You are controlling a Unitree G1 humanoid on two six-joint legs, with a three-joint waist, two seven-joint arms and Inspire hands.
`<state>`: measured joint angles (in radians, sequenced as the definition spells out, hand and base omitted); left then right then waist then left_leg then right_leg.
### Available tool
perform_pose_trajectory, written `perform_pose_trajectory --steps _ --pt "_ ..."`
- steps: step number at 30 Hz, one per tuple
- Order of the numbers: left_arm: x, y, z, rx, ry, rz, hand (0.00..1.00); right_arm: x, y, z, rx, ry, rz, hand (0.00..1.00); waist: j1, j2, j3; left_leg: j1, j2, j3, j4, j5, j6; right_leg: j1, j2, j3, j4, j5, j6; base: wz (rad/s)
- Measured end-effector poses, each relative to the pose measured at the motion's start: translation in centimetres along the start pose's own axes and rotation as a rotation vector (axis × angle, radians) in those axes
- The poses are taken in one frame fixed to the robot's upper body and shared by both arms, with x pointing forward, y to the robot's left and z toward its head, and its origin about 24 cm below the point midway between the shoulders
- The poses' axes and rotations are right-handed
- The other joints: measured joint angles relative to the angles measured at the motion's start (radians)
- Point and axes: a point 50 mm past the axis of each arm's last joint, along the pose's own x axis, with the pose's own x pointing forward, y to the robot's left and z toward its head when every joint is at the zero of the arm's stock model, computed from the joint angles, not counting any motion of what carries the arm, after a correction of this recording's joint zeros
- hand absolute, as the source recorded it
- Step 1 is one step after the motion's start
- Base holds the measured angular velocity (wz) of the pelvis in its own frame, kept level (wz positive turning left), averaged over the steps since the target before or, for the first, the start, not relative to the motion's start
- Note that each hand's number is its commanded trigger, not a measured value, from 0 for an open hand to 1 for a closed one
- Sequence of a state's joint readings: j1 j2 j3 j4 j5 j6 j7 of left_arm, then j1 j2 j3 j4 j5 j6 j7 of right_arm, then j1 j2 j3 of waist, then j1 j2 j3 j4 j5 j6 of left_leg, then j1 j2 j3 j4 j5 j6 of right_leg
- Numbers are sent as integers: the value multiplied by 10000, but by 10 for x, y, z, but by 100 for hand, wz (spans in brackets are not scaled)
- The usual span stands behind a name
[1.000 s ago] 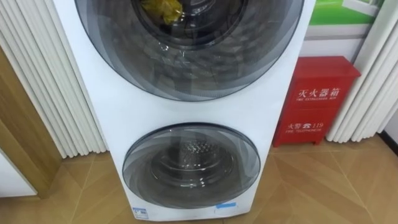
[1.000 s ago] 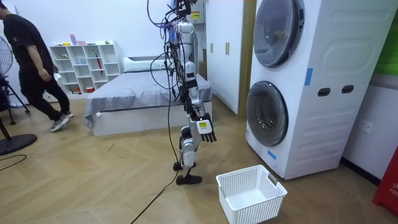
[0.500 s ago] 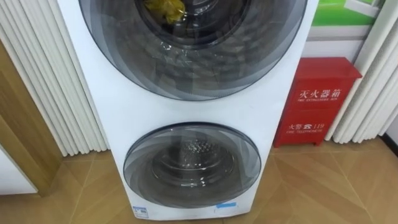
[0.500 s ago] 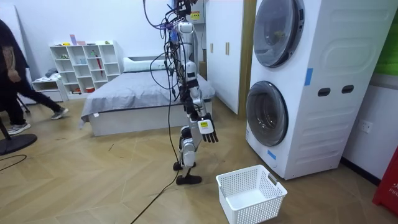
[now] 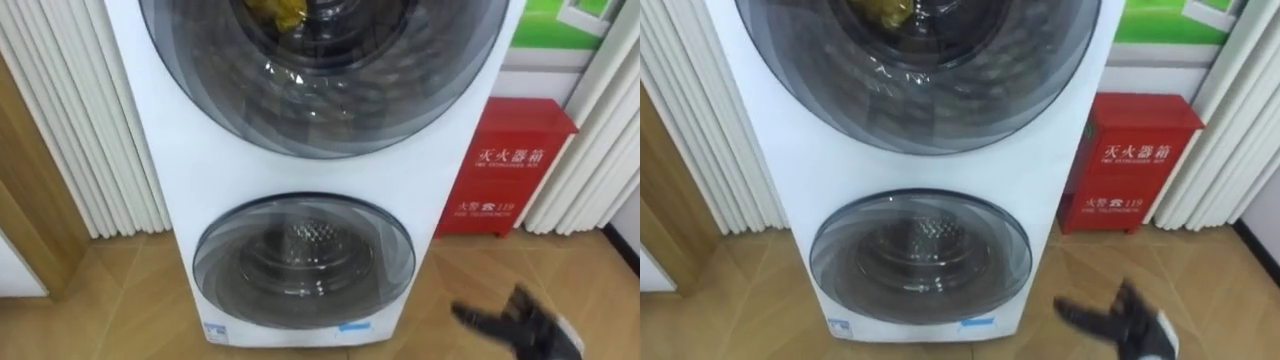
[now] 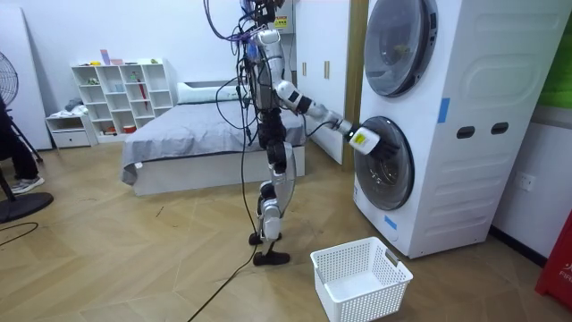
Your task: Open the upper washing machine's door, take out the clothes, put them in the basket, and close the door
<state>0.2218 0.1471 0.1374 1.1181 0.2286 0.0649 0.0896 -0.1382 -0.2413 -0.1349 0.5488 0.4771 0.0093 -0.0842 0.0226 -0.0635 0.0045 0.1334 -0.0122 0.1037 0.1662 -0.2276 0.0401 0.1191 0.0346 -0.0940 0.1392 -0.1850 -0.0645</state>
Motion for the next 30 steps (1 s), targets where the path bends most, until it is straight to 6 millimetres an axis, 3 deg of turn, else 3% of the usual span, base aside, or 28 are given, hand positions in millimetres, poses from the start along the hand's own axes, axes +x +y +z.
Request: perform_pose_trajectory --steps 3,10,12,17,19,21,23,30 --pt "1 4 0 2 18 68 0 -1 9 25 29 -1059 104 0 4 24 -6 -43 -3 -59 -10 0 1 8 -17 -197 2 0 1 4" --pt "-1 7 -9 243 295 144 0 0 29 69 19 -2658 141 0 121 0 -32 -43 2 -255 -52 2 1 -7 3 -149 4 0 1 2" --pt "-1 8 -8 319 272 166 0 2 35 91 -183 -3401 296 0 108 -50 -50 -35 5 -248 -54 2 1 9 6 -151 0 0 1 7" --pt "-1 10 -9 426 371 230 0 -7 38 122 -444 -4610 597 0 364 -187 -103 37 11 -242 -58 2 1 95 12 -116 -2 0 1 2" --pt "-1 10 -8 534 341 256 0 -8 42 129 -425 -4841 710 0 393 -244 -86 23 11 -249 -59 2 1 104 5 -154 -6 0 1 0" --pt "0 11 -5 621 274 257 0 -7 47 137 -335 -5076 701 0 378 -298 5 8 8 -249 -57 2 1 96 2 -158 -13 0 1 3" --pt "0 11 -4 632 255 259 0 -7 49 140 -296 -5170 714 0 388 -320 40 -32 4 -251 -58 2 1 69 -6 -192 -15 0 1 3" --pt "1 12 3 797 172 262 0 -6 58 168 25 -5755 1410 0 391 -248 37 -348 -7 -274 -6 3 2 -198 -33 -424 38 0 2 6"
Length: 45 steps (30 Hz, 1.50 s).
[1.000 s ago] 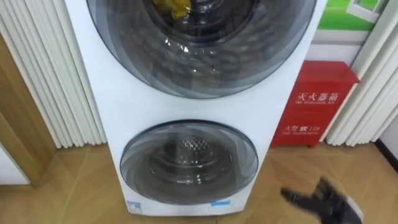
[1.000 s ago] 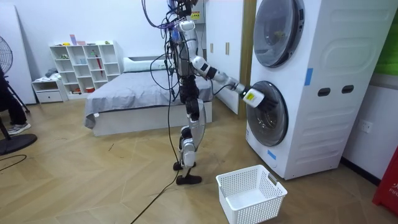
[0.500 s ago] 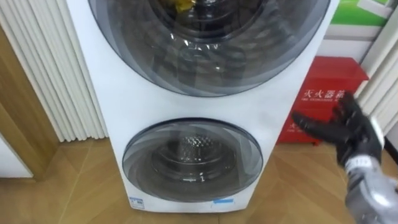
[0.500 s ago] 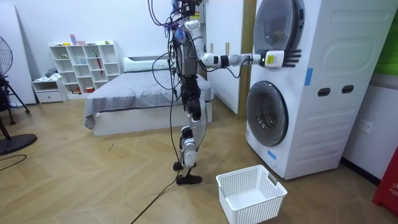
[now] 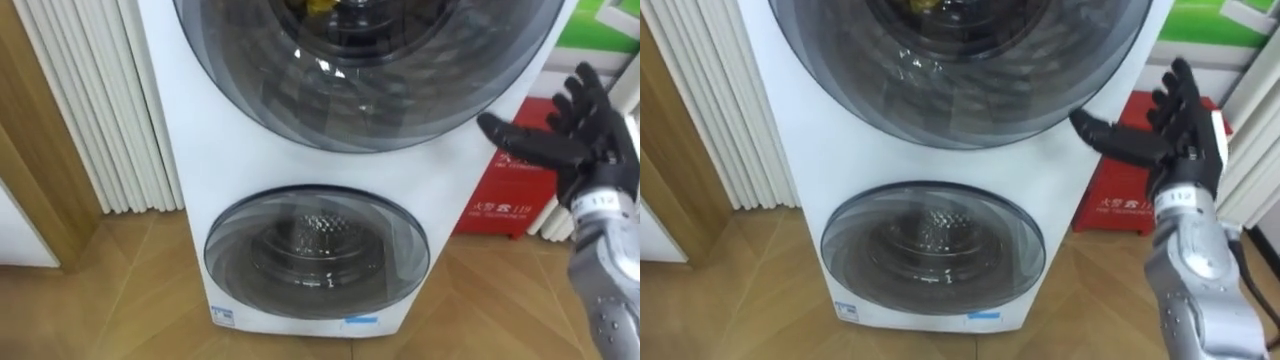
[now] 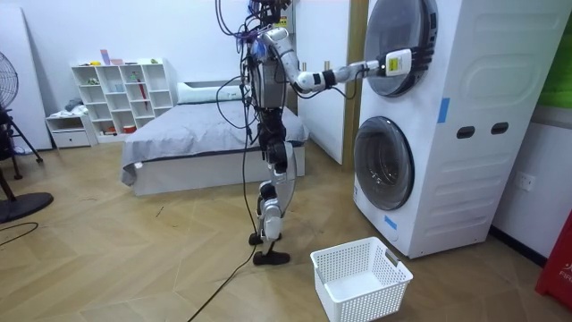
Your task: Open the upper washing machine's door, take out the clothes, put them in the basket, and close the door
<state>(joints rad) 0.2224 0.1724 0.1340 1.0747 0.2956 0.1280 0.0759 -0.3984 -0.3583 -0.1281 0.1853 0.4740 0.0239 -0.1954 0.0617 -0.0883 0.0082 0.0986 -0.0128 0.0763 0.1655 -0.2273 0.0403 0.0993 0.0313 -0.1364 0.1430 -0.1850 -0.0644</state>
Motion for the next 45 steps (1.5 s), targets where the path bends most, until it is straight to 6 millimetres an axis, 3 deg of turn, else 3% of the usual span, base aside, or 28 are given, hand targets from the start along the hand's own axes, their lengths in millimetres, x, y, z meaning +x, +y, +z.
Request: perform_pose_trajectory --steps 4,7,10,15,29,45 --pt "0 0 -3 27 93 -2 0 12 5 7 138 -14 359 0 -1 -7 -2 -16 4 -142 4 1 0 -10 6 -66 -2 0 0 4" --pt "-1 1 -2 29 17 37 0 26 -7 8 -136 337 25 0 50 -76 -25 -59 -2 -277 5 3 -1 -20 6 -168 15 0 0 12" --pt "-2 3 -7 57 93 94 0 35 -14 2 -453 838 -118 0 66 -181 -88 -44 17 -311 10 6 -5 -17 20 -225 72 0 0 5" --pt "-2 4 -6 64 -47 143 0 35 -24 -13 -561 1561 -212 0 84 -336 -119 -7 10 -473 28 7 -6 66 3 -411 73 0 0 9" --pt "-1 19 2 -31 -153 352 0 48 -39 -5 -520 1950 -395 0 212 -412 -100 -86 -10 -532 42 7 -5 7 -36 -709 72 0 0 1" --pt "0 15 5 431 -266 24 0 51 -30 -3 -1419 2048 329 0 209 -311 -45 -47 1 -480 46 12 -9 38 -36 -819 71 0 0 -1"
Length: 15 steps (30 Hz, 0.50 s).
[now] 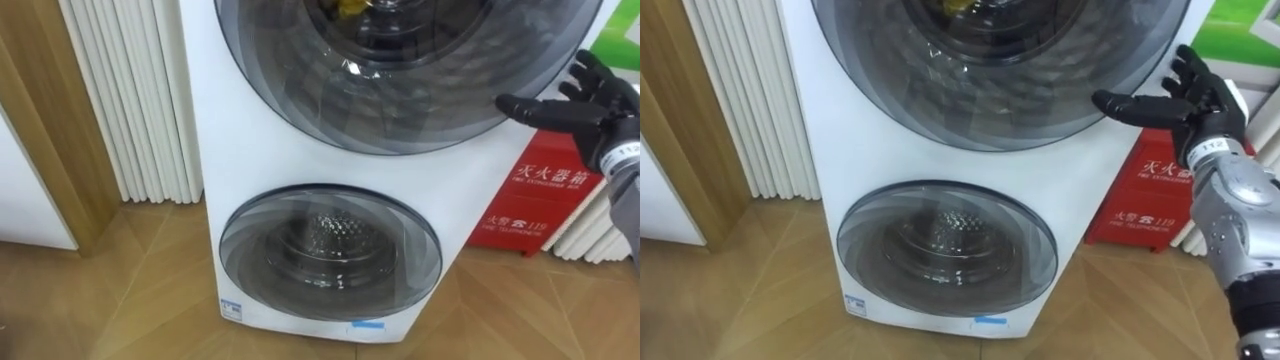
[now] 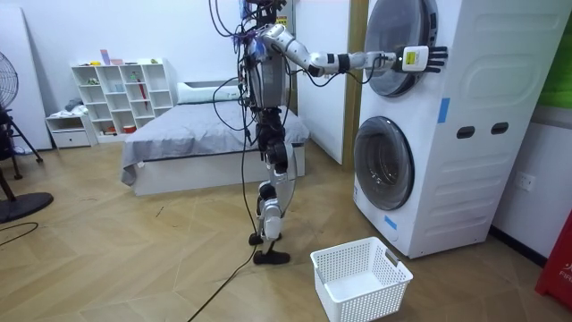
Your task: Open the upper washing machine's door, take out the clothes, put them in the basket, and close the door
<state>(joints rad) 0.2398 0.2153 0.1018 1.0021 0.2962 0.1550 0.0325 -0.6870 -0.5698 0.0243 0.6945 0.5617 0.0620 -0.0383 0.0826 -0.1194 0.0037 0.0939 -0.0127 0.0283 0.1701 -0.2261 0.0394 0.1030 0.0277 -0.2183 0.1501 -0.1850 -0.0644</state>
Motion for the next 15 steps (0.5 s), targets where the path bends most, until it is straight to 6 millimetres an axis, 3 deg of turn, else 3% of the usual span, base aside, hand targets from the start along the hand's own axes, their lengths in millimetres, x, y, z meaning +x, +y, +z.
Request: perform_pose_trajectory --steps 15 --pt "1 9 8 364 -310 190 0 -5 35 26 -2027 -1090 1385 0 32 38 -23 -43 75 361 -52 24 -35 -261 74 264 53 22 -38 -12"
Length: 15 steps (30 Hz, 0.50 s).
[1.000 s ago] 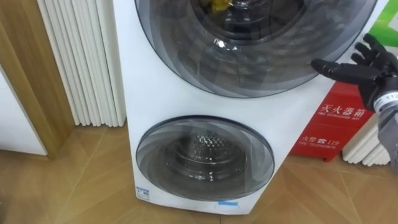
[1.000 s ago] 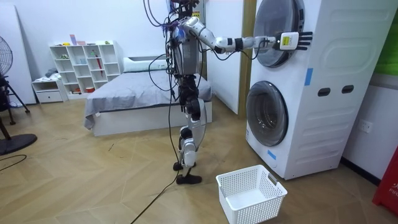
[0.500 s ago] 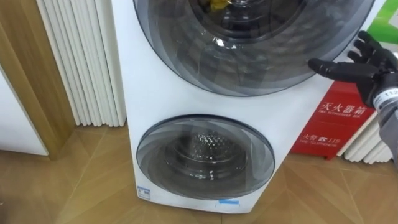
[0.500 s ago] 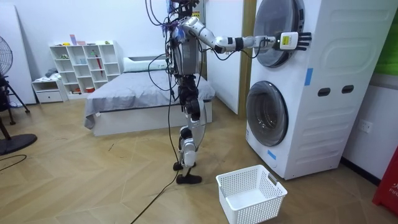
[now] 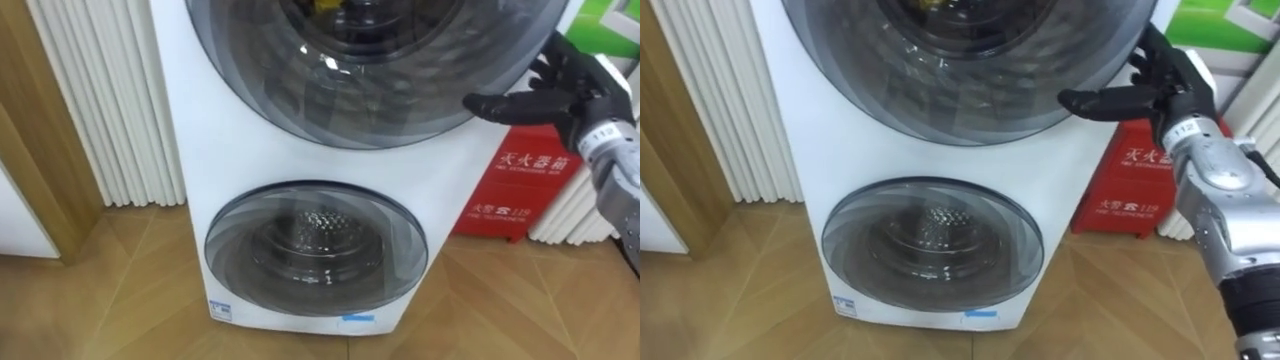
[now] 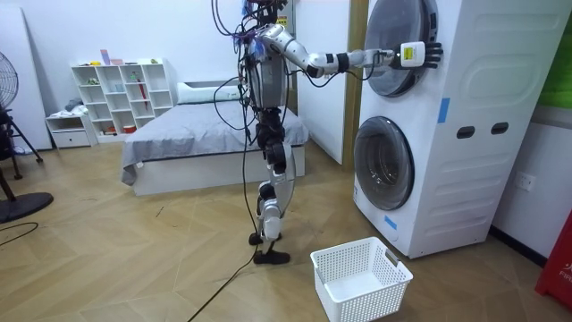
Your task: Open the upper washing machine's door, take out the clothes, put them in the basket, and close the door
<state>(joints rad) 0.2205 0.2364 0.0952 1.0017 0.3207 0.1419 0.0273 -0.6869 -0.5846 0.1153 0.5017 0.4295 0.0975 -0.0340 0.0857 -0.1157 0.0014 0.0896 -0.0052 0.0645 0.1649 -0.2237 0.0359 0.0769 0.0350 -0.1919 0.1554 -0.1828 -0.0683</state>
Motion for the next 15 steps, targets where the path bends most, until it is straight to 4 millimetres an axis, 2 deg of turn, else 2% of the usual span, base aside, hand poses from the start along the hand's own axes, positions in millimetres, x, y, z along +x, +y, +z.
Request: perform_pose_trajectory --steps 5,9,15 --pt "0 2 -2 89 100 34 0 0 7 5 -219 -7 66 0 37 -46 -31 34 37 0 -11 1 -2 -89 22 -34 155 6 -10 -10" --pt "0 2 -5 137 240 52 0 -1 9 7 -440 43 56 0 270 -89 -56 76 47 -11 -19 1 -2 -92 32 -36 159 6 -10 -19" --pt "1 2 -4 134 358 30 0 -1 11 8 -716 50 78 0 280 -119 -64 71 61 -112 -20 0 -3 -89 41 -91 158 6 -11 -3"
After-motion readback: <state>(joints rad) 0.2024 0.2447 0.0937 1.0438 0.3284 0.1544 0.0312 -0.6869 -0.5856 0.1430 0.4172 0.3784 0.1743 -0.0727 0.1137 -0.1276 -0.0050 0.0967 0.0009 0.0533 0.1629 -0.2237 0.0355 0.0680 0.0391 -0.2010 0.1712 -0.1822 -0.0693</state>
